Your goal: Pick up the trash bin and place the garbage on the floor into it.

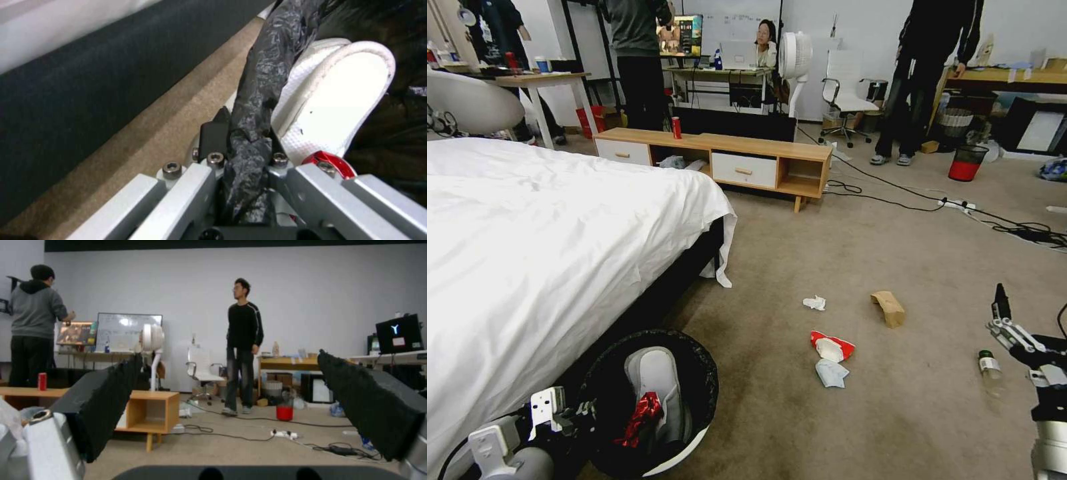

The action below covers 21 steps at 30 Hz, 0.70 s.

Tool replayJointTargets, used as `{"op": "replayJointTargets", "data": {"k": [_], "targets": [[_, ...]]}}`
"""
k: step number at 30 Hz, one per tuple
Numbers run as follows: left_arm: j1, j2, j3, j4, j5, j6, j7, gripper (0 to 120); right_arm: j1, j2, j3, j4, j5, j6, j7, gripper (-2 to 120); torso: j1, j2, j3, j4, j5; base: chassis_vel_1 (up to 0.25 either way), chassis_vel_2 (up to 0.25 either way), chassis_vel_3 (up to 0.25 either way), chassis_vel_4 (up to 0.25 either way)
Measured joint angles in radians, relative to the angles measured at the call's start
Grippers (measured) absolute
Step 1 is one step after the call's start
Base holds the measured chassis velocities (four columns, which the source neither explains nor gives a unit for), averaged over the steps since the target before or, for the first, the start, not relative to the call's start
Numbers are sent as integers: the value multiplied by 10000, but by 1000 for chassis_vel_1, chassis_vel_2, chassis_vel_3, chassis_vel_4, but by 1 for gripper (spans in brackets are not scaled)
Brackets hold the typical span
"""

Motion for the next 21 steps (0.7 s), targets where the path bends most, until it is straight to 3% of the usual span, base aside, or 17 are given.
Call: {"op": "replayJointTargets", "data": {"k": [21], "targets": [[-18,-85,3,80,65,0,94,2,12,-116,-29,-163,-17,73,11,100,1,0,0,-4,-1,-52,-50,-51,-53]]}}
